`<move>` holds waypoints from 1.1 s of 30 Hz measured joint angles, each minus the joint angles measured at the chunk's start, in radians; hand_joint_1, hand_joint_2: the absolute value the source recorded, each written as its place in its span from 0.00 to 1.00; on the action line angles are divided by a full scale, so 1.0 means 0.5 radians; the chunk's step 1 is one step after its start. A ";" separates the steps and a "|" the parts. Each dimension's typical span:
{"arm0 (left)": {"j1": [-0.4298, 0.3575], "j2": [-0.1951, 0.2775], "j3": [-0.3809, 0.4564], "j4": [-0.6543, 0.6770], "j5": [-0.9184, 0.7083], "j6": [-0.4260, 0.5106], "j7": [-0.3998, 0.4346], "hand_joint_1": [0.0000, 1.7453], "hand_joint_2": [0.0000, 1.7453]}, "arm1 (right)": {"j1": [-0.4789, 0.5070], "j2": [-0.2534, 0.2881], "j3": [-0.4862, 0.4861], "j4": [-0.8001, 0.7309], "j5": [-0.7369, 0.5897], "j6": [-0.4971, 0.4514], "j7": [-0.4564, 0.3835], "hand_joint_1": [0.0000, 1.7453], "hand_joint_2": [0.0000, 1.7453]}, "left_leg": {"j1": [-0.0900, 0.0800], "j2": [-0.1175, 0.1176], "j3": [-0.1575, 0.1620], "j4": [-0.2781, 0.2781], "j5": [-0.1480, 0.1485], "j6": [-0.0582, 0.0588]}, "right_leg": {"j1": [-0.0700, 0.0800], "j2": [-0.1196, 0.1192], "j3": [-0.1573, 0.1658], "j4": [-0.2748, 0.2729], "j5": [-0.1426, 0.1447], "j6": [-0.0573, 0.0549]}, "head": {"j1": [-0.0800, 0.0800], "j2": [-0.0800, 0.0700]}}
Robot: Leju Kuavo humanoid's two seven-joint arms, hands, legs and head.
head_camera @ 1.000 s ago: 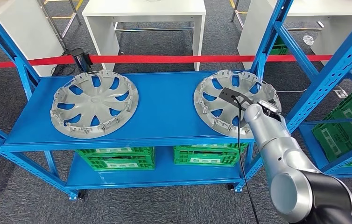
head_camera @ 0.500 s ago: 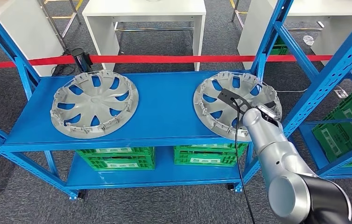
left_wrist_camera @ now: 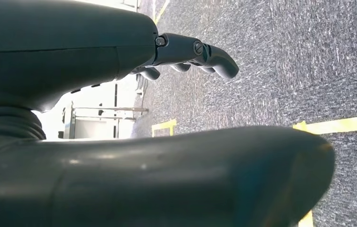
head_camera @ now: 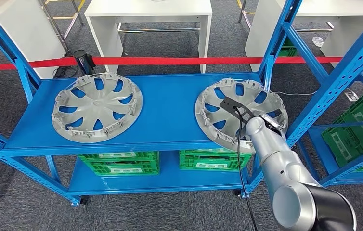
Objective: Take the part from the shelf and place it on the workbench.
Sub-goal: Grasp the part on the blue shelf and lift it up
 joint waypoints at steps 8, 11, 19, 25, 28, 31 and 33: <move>-0.001 0.003 0.001 0.000 -0.024 -0.037 0.002 0.00 0.00 | 0.000 -0.012 -0.028 0.000 0.013 -0.007 0.064 0.00 1.00 | 0.000 0.000 0.000 0.000 0.000 0.000 | 0.000 0.000 0.000 0.000 0.000 0.000 | 0.000 0.000; -0.001 0.003 0.007 0.000 -0.028 -0.049 0.002 0.00 0.00 | 0.002 -0.034 -0.032 0.000 0.051 -0.017 0.094 0.00 1.00 | 0.000 -0.001 0.000 0.000 0.000 0.000 | 0.000 0.000 0.000 0.000 0.000 0.000 | 0.000 0.000; 0.000 0.003 0.043 -0.001 -0.026 -0.050 0.000 0.00 0.00 | -0.057 -0.159 -0.034 -0.001 0.101 -0.110 0.146 0.00 1.00 | -0.003 -0.003 -0.002 0.001 0.000 0.000 | -0.003 -0.001 -0.001 0.000 0.000 0.000 | 0.000 0.000; 0.009 -0.004 0.082 0.000 -0.006 -0.053 -0.042 0.00 0.00 | -0.293 -0.277 -0.028 -0.005 0.219 -0.106 0.205 0.00 1.00 | -0.005 -0.012 -0.005 0.002 0.001 0.002 | -0.004 -0.008 -0.001 0.000 0.001 0.001 | 0.000 0.000; 0.018 -0.013 0.108 0.000 0.009 -0.053 -0.082 0.00 0.00 | -0.417 -0.314 -0.020 -0.007 0.262 -0.100 0.209 0.00 1.00 | -0.005 -0.017 -0.007 0.002 0.002 0.002 | -0.005 -0.012 -0.002 0.000 0.001 0.001 | 0.000 0.000; 0.024 -0.017 0.130 0.000 0.020 -0.053 -0.107 0.00 0.00 | -0.471 -0.326 -0.010 -0.009 0.288 -0.081 0.199 0.00 1.00 | -0.005 -0.019 -0.009 0.002 0.003 0.002 | -0.005 -0.014 -0.003 0.000 0.001 0.001 | 0.000 0.000; 0.025 -0.019 0.146 0.000 0.029 -0.053 -0.118 0.00 0.00 | -0.482 -0.325 -0.005 -0.011 0.304 -0.071 0.184 0.00 1.00 | -0.006 -0.022 -0.013 0.003 0.003 0.002 | -0.006 -0.017 -0.005 0.000 0.001 0.001 | 0.000 0.000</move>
